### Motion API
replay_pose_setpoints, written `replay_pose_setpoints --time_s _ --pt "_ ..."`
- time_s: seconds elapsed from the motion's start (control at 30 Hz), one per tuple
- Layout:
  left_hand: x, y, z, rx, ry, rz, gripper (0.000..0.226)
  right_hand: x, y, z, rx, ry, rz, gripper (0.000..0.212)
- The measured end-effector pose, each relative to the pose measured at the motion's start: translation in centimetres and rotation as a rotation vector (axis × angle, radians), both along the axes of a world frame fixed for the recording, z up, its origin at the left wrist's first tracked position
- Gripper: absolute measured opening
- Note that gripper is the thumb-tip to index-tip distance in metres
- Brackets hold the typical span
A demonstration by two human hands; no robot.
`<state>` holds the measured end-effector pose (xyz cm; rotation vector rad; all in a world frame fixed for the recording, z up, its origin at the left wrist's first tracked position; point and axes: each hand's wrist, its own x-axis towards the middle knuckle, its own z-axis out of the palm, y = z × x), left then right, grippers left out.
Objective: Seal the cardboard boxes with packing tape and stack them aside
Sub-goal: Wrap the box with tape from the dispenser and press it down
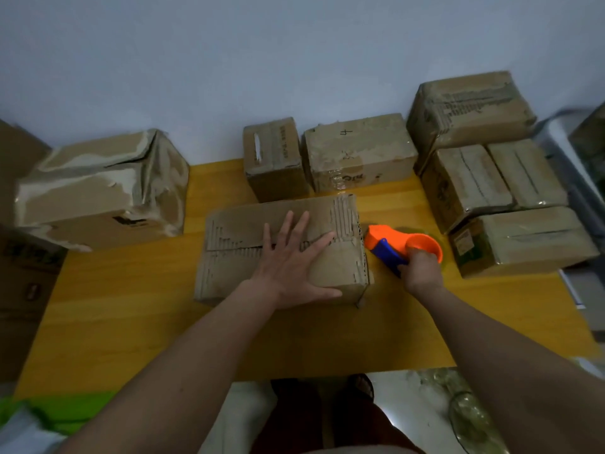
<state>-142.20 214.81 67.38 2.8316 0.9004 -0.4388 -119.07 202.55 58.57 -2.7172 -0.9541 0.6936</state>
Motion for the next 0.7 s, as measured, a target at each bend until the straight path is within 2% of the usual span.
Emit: replay_pose_setpoints --time_s 0.1,0.27,0.37,0.5,0.7 --pt "-0.1 -0.2 0.2 -0.029 0.006 0.009 0.106 0.3 -0.6 2.0 0.175 0.149 -0.169 0.024" --pt "-0.1 -0.4 0.6 -0.043 -0.012 0.008 0.115 0.0 0.1 9.0 0.466 0.354 -0.256 0.025" --pt "-0.2 -0.8 0.7 -0.050 -0.018 0.069 0.132 -1.1 1.2 13.8 0.601 0.316 -0.290 0.027" --pt "-0.2 -0.8 1.2 -0.053 -0.021 0.077 0.132 -3.5 2.8 18.7 0.680 0.102 -0.239 0.056" --pt "-2.6 0.4 1.0 -0.052 -0.033 0.075 0.115 -6.9 7.2 19.6 0.636 0.207 -0.034 0.057"
